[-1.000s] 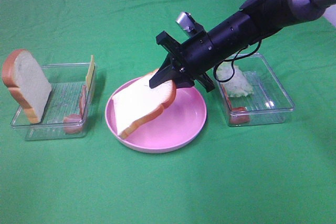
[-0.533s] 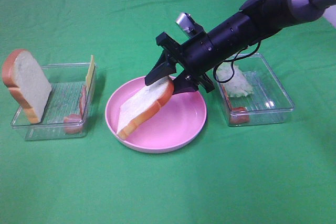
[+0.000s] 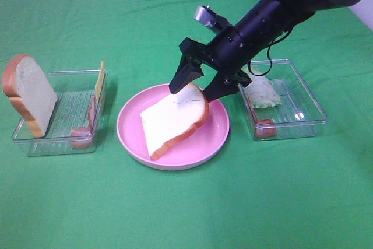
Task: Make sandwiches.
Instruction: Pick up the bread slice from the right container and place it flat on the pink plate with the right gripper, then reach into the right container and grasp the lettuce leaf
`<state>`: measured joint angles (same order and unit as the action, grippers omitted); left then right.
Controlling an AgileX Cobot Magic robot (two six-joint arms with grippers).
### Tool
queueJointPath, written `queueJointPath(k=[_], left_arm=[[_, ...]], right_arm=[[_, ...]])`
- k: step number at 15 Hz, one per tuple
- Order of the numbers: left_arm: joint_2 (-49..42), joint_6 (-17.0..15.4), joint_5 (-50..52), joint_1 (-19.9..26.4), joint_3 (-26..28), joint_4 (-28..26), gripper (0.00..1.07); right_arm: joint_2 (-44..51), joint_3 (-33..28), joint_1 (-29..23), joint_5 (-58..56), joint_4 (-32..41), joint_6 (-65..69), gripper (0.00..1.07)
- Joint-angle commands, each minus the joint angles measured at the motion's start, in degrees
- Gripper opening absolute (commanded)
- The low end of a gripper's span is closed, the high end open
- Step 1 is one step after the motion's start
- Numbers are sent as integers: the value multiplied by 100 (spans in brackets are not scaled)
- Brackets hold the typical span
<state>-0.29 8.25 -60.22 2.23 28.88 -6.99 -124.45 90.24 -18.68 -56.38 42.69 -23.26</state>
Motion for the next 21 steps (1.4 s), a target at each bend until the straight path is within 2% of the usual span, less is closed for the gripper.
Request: queueJointPath(k=[1,2,3,6,7,9,12,13,14,15,16,17,21], left_arm=[[-109,-34,52,-11,-6,-11,78],[-109,-34,52,-11,-6,-11,78],[-109,-34,52,-11,-6,-11,78],[-109,-34,52,-11,-6,-11,78],[-109,-34,52,-11,-6,-11,78],[-109,-34,52,-11,-6,-11,78],[-109,-34,52,-11,-6,-11,78],[-109,-34,52,-11,-6,-11,78],[-109,-34,52,-11,-6,-11,78],[-109,-34,52,-11,-6,-11,78],[-109,-34,52,-11,-6,-11,78],[-109,-34,52,-11,-6,-11,78],[-109,-34,52,-11,-6,-11,78]], right_arm=[[201,355,-6,-46,-716,447,72],[309,607,6,-178,-1180,768,72],[309,607,6,-178,-1180,768,72],[642,1008,11,-401,-3638,2080,72],[636,1008,23,-476,-4039,2137,72],[573,1008,92,-584,-4194,2131,72],[378,1008,590,-556,-3644,2000,72],[304,1008,814,-544,-3180,1673,72],[304,1008,814,-544,-3180,1673,72],[172,1008,1049,-561,-2670,1375,72],[172,1008,1049,-561,-2670,1375,72],[-86,1008,1301,-659,-2212,1129,71],[-516,1008,1335,-682,-2103,1008,71]])
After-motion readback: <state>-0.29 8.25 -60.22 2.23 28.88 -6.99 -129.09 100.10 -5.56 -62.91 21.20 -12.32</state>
